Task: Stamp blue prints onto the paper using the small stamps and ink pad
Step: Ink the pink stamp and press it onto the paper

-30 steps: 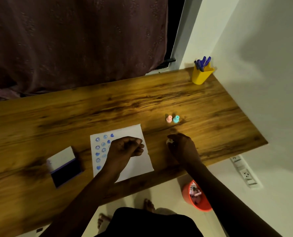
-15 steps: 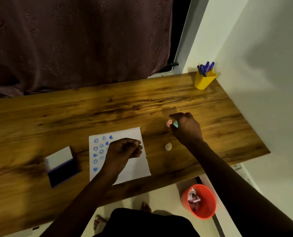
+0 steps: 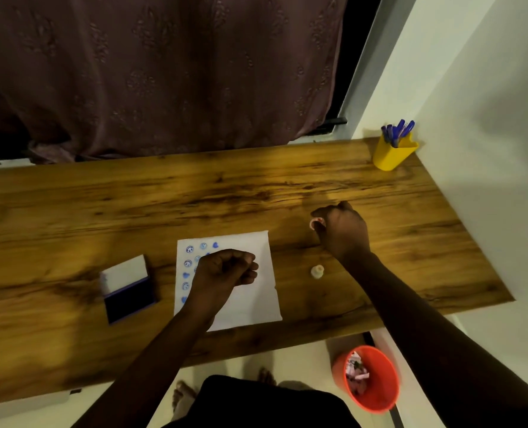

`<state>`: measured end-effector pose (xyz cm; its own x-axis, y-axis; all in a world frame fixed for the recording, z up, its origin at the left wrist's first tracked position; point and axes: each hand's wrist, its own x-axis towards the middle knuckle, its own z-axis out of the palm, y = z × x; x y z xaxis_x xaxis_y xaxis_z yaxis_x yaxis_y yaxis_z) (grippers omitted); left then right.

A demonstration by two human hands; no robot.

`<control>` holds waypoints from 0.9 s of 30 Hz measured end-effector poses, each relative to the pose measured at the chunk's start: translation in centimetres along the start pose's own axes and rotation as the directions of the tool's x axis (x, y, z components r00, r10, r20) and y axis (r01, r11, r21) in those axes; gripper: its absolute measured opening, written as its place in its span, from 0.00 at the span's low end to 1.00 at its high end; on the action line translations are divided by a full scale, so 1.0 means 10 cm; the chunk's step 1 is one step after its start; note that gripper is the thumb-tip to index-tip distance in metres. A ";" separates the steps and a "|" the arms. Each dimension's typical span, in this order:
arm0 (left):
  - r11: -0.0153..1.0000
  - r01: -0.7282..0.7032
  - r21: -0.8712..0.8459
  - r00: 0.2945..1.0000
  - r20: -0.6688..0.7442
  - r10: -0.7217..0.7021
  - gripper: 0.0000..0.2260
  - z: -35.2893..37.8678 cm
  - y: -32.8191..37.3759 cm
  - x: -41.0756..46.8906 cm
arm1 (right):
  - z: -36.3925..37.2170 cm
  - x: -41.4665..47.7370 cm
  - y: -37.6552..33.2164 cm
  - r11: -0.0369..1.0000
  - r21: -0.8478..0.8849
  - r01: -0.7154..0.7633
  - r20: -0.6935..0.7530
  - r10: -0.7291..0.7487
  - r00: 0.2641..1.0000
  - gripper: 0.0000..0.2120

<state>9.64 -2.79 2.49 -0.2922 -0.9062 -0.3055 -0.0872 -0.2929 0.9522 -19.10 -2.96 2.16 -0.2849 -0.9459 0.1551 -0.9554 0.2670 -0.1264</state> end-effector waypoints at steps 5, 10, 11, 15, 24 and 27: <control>1.000 -0.005 0.000 1.000 0.004 0.005 0.10 -0.03 0.05 0.01 | -0.20 -0.01 -0.29 0.749 0.642 -0.164 0.100 0.130 0.986 0.07; 0.994 -0.021 -0.103 0.998 0.051 0.026 0.21 -0.15 0.11 0.02 | -0.31 -0.28 -0.72 0.327 0.902 -0.281 0.296 0.004 0.955 0.09; 0.992 -0.025 -0.123 0.997 0.063 0.033 0.22 -0.18 0.11 0.02 | -0.33 -0.34 -0.80 0.284 0.914 -0.289 0.309 -0.027 0.951 0.08; 0.991 -0.038 -0.129 0.996 0.079 0.048 0.21 -0.33 0.10 -0.01 | -0.36 -0.48 -1.09 0.194 0.916 -0.351 0.375 -0.104 0.921 0.09; 0.992 -0.117 -0.054 0.993 -0.012 0.116 0.19 -0.59 0.07 -0.12 | -0.32 -0.59 -1.45 0.202 0.908 -0.368 0.400 -0.145 0.905 0.12; 0.985 -0.157 -0.074 0.987 0.024 0.159 0.20 -0.67 0.06 -0.16 | -0.30 -0.59 -1.52 0.251 0.916 -0.312 0.358 -0.166 0.919 0.12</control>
<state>16.43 -3.53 3.50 -0.3254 -0.9335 -0.1503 0.0308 -0.1693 0.9851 -3.15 -0.91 6.12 -0.0748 -0.9794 -0.1876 -0.0793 0.1933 -0.9779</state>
